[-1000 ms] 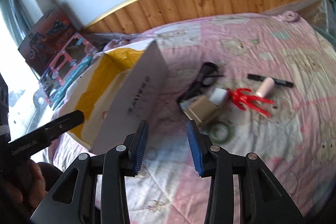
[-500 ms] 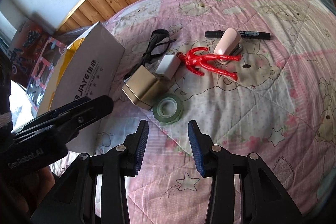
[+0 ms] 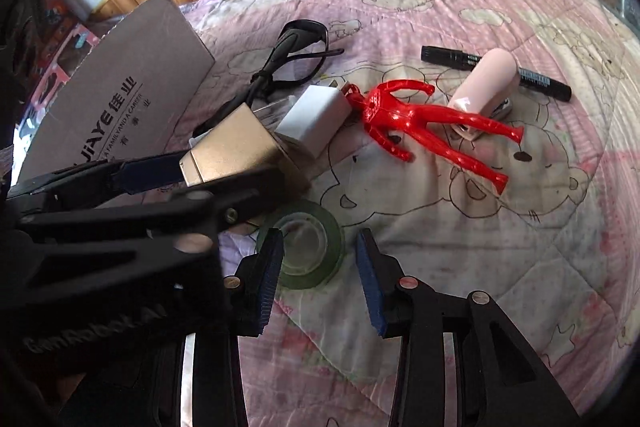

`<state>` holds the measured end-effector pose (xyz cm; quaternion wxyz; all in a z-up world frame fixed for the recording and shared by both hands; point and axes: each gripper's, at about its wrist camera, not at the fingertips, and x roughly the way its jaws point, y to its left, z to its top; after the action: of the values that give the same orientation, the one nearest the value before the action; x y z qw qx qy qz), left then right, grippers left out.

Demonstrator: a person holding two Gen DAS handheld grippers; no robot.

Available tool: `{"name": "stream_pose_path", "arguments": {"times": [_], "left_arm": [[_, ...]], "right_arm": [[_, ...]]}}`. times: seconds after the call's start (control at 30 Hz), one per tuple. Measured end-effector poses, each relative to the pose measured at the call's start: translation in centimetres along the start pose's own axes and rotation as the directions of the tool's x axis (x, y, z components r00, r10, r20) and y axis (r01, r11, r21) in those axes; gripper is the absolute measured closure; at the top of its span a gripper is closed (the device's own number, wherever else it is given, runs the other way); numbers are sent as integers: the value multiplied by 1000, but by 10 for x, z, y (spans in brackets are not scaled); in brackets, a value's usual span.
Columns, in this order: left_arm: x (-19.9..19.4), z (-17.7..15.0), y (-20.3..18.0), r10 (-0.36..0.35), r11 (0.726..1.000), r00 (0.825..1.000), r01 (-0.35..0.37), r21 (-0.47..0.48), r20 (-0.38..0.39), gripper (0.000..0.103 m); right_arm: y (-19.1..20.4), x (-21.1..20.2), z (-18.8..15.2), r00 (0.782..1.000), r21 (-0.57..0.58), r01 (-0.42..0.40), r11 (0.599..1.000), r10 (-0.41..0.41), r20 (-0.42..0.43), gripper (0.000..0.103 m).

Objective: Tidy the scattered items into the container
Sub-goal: 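Return both tools to the items and grasp the gold tin with the left tool, then lift the gold tin with the left tool while the right tool grasps the green tape roll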

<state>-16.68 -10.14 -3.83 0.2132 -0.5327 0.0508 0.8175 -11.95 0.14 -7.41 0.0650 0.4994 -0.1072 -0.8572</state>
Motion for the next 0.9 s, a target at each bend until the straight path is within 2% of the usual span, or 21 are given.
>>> {"name": "stream_pose_path", "arguments": {"times": [0.1,0.23,0.47,0.9], "left_arm": [[18,-2,4,-1,1000,999,1,-20,-36,40],[16,-4,8,-44,997,999,44,-63,-6,46],[-6,-4,7,-57,995,997,61,-83,47,52],[-26,-12,1,-46,993,997,53,-107,66,53]], "right_arm": [[-3,2,2,999,-5,35,999,-35,9,84],[-13,0,3,1000,44,-3,999,2,9,86],[-35,-15,2,998,173,-63,983,59,29,87],[-33,-38,-2,998,183,-59,981,51,49,87]]}}
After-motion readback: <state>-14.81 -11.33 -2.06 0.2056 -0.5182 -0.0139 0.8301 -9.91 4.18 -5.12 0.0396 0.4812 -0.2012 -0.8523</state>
